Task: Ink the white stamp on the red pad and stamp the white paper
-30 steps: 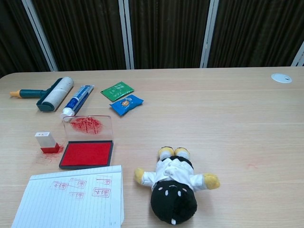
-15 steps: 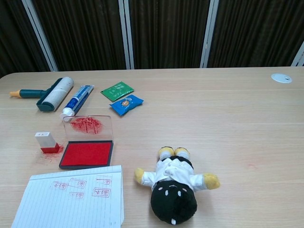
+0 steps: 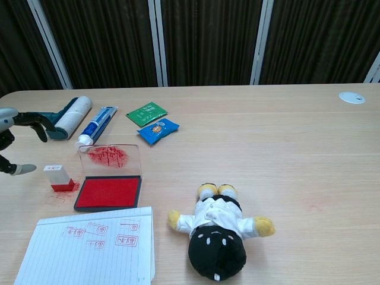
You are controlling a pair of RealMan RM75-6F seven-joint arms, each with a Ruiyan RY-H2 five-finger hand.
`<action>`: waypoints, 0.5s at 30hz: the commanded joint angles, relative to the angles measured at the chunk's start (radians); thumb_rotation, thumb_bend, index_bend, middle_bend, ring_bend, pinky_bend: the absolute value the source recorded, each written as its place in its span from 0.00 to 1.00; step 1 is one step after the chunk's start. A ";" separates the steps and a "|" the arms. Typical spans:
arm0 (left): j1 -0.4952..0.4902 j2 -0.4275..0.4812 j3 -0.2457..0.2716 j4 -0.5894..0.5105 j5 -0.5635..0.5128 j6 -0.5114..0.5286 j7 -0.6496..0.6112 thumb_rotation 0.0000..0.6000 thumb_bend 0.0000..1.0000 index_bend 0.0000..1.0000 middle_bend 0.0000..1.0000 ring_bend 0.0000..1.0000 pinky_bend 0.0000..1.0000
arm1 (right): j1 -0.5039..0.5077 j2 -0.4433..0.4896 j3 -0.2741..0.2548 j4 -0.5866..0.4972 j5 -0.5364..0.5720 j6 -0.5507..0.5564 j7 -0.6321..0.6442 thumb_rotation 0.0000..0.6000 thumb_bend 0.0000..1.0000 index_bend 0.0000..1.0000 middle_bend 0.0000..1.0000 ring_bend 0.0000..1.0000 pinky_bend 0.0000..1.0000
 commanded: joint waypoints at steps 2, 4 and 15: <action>-0.016 -0.029 -0.001 0.030 -0.016 -0.008 0.003 1.00 0.25 0.28 0.35 0.87 0.86 | 0.000 -0.001 0.000 0.002 0.003 -0.003 -0.001 1.00 0.00 0.00 0.00 0.00 0.00; -0.021 -0.043 0.001 0.045 -0.028 -0.006 0.016 1.00 0.25 0.31 0.38 0.87 0.86 | 0.001 -0.001 -0.001 0.003 0.005 -0.005 -0.002 1.00 0.00 0.00 0.00 0.00 0.00; -0.035 -0.097 0.017 0.102 -0.053 0.001 0.053 1.00 0.26 0.38 0.42 0.87 0.86 | 0.004 -0.001 -0.001 0.004 0.010 -0.015 -0.002 1.00 0.00 0.00 0.00 0.00 0.00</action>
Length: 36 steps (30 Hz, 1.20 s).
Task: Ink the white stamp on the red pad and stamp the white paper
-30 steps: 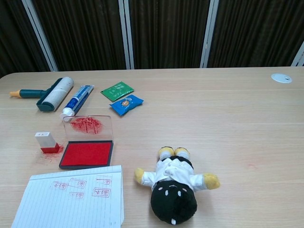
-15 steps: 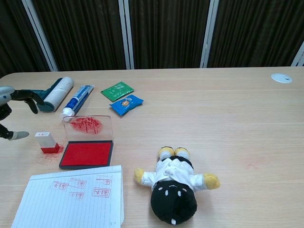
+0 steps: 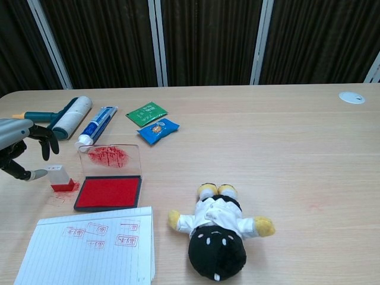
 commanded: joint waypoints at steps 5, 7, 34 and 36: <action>-0.008 -0.022 0.006 0.026 -0.004 0.007 0.007 1.00 0.26 0.39 0.43 0.87 0.86 | 0.002 0.000 0.000 0.002 0.004 -0.007 0.000 1.00 0.00 0.00 0.00 0.00 0.00; -0.011 -0.026 0.007 0.030 -0.004 0.007 0.004 1.00 0.26 0.39 0.44 0.86 0.86 | 0.003 0.000 0.000 0.002 0.005 -0.008 -0.001 1.00 0.00 0.00 0.00 0.00 0.00; -0.036 -0.068 0.018 0.099 -0.013 -0.012 -0.012 1.00 0.27 0.47 0.49 0.86 0.86 | 0.012 -0.011 0.001 0.010 0.026 -0.027 -0.021 1.00 0.00 0.00 0.00 0.00 0.00; -0.039 -0.071 0.019 0.101 -0.013 -0.014 -0.008 1.00 0.28 0.48 0.49 0.86 0.86 | 0.013 -0.012 0.002 0.011 0.028 -0.029 -0.023 1.00 0.00 0.00 0.00 0.00 0.00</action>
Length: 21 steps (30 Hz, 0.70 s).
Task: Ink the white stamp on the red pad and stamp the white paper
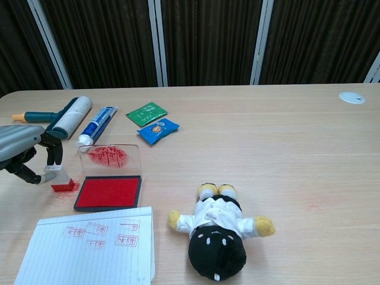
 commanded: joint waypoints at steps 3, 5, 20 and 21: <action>-0.004 -0.003 0.001 0.000 -0.008 -0.006 0.011 1.00 0.28 0.48 0.49 0.86 0.86 | 0.001 -0.001 0.001 0.002 0.005 -0.004 -0.002 1.00 0.00 0.00 0.00 0.00 0.00; -0.005 -0.004 0.000 0.000 -0.011 -0.007 0.014 1.00 0.29 0.49 0.50 0.86 0.86 | 0.002 -0.002 0.001 0.003 0.006 -0.005 -0.002 1.00 0.00 0.00 0.00 0.00 0.00; -0.010 0.010 -0.001 -0.031 -0.021 -0.005 0.020 1.00 0.36 0.54 0.54 0.86 0.86 | 0.002 -0.002 0.002 0.008 0.011 -0.010 0.006 1.00 0.00 0.00 0.00 0.00 0.00; -0.009 0.017 -0.002 -0.042 -0.018 -0.001 0.016 1.00 0.36 0.54 0.54 0.86 0.86 | 0.002 -0.002 0.001 0.008 0.011 -0.009 0.006 1.00 0.00 0.00 0.00 0.00 0.00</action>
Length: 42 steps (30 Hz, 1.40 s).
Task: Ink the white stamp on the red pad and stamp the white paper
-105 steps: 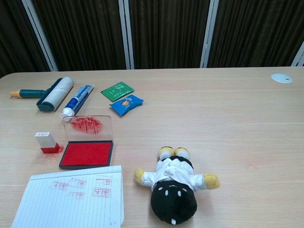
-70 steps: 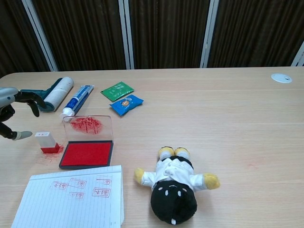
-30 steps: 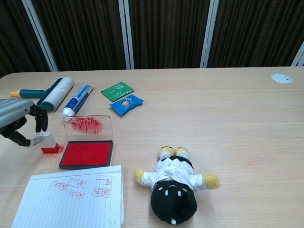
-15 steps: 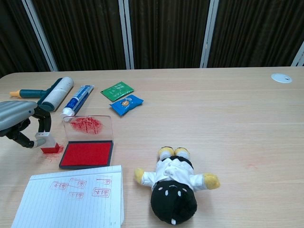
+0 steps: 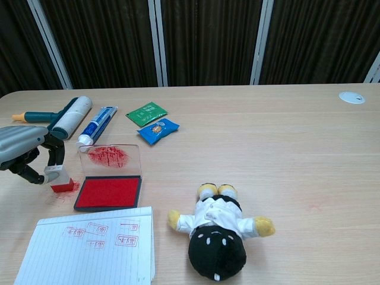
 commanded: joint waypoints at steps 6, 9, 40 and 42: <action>0.011 0.077 -0.003 -0.125 0.061 0.056 -0.043 1.00 0.36 0.55 0.55 0.86 0.86 | -0.001 0.002 0.000 -0.002 0.000 0.002 0.003 1.00 0.00 0.00 0.00 0.00 0.00; 0.013 0.108 0.003 -0.180 0.098 0.079 -0.053 1.00 0.36 0.55 0.55 0.86 0.86 | -0.002 0.003 0.000 -0.003 -0.001 0.001 0.006 1.00 0.00 0.00 0.00 0.00 0.00; -0.055 -0.008 0.034 -0.098 0.109 -0.012 -0.041 1.00 0.36 0.57 0.56 0.86 0.86 | -0.002 0.008 0.003 0.013 0.012 -0.011 0.029 1.00 0.00 0.00 0.00 0.00 0.00; -0.055 -0.014 0.034 -0.088 0.105 -0.016 -0.051 1.00 0.36 0.57 0.56 0.86 0.86 | -0.002 0.006 0.003 0.015 0.014 -0.013 0.028 1.00 0.00 0.00 0.00 0.00 0.00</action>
